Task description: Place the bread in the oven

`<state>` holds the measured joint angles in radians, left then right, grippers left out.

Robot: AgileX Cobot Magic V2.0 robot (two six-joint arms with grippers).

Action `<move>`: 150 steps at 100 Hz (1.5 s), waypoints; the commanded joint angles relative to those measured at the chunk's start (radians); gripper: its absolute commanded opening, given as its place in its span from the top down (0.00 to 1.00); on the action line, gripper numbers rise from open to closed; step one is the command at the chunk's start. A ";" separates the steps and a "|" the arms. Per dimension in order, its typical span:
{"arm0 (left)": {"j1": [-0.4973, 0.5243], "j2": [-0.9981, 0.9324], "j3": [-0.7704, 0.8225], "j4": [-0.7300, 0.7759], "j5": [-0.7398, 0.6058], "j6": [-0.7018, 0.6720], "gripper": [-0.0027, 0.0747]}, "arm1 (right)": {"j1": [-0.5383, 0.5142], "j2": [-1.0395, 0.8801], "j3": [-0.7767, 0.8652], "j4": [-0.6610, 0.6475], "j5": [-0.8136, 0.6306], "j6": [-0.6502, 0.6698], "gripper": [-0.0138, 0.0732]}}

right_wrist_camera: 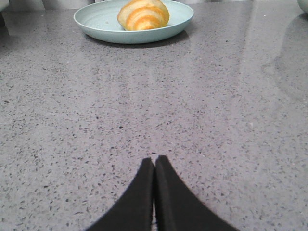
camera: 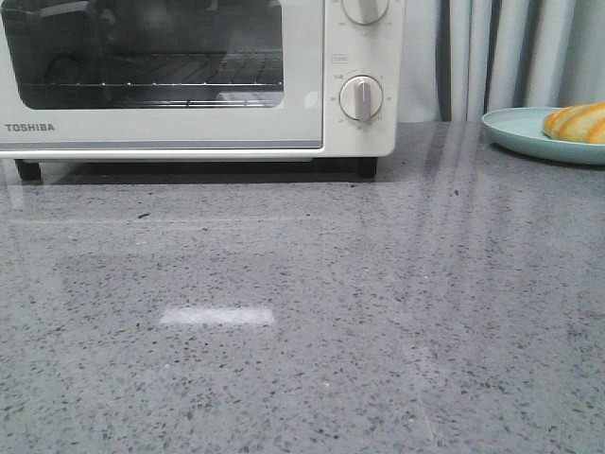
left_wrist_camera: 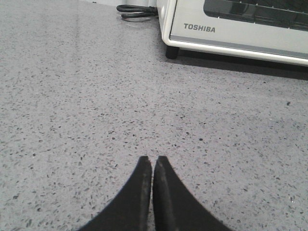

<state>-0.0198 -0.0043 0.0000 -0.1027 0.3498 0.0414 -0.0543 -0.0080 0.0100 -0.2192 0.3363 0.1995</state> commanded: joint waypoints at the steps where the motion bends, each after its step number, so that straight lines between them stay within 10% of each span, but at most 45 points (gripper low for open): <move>1: 0.001 -0.030 0.024 -0.006 -0.042 -0.006 0.99 | -0.006 -0.022 0.012 -0.002 -0.033 -0.002 0.90; 106: 0.001 -0.030 0.024 -0.006 -0.042 -0.006 0.99 | -0.006 -0.022 0.012 -0.007 -0.037 -0.002 0.90; 150: 0.001 -0.030 0.024 -0.196 -0.320 -0.006 0.99 | -0.006 -0.022 0.012 -0.031 -0.408 -0.002 0.90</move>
<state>-0.0198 -0.0043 0.0009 -0.2556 0.1708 0.0414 -0.0543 -0.0080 0.0100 -0.2587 0.1191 0.1995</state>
